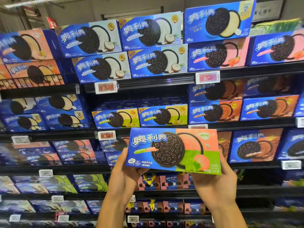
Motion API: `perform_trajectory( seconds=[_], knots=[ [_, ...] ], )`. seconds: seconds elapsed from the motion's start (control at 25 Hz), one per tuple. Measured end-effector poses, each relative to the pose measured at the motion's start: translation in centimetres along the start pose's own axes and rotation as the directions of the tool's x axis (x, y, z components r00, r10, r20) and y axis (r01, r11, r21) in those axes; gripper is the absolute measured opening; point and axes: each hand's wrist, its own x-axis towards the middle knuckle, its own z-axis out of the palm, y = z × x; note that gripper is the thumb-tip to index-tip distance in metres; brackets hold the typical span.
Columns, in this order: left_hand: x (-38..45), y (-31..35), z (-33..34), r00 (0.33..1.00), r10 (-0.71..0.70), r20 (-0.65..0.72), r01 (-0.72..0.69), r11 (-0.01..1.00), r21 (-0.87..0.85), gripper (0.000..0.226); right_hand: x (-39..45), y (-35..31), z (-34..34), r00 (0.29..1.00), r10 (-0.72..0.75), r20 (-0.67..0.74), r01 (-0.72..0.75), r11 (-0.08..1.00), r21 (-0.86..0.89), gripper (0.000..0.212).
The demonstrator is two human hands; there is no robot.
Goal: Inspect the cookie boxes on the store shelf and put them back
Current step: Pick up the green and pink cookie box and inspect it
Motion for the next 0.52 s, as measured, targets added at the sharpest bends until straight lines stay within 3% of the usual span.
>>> perform_trajectory(
  seconds=[0.12,0.28,0.4,0.52],
  knots=[
    [-0.08,0.19,0.26,0.999,0.021,0.028,-0.022,0.999,0.028,0.054,0.07,-0.04,-0.04,1.0,-0.012,-0.004,0.013,1.0,0.011,0.055],
    [-0.08,0.15,0.51,0.996,0.092,0.009,-0.092,0.995,0.037,0.036,0.34,-0.16,0.27,0.99,-0.132,-0.047,0.128,0.989,-0.077,0.042],
    [-0.07,0.63,0.69,0.989,0.142,0.037,-0.143,0.989,0.039,0.055,0.47,-0.54,0.23,0.972,-0.223,-0.067,0.203,0.952,-0.229,0.04],
    [-0.04,0.9,0.65,0.987,0.163,0.016,-0.163,0.986,0.029,0.064,0.33,-0.54,0.24,0.97,-0.241,-0.032,0.223,0.935,-0.274,0.047]
  ],
)
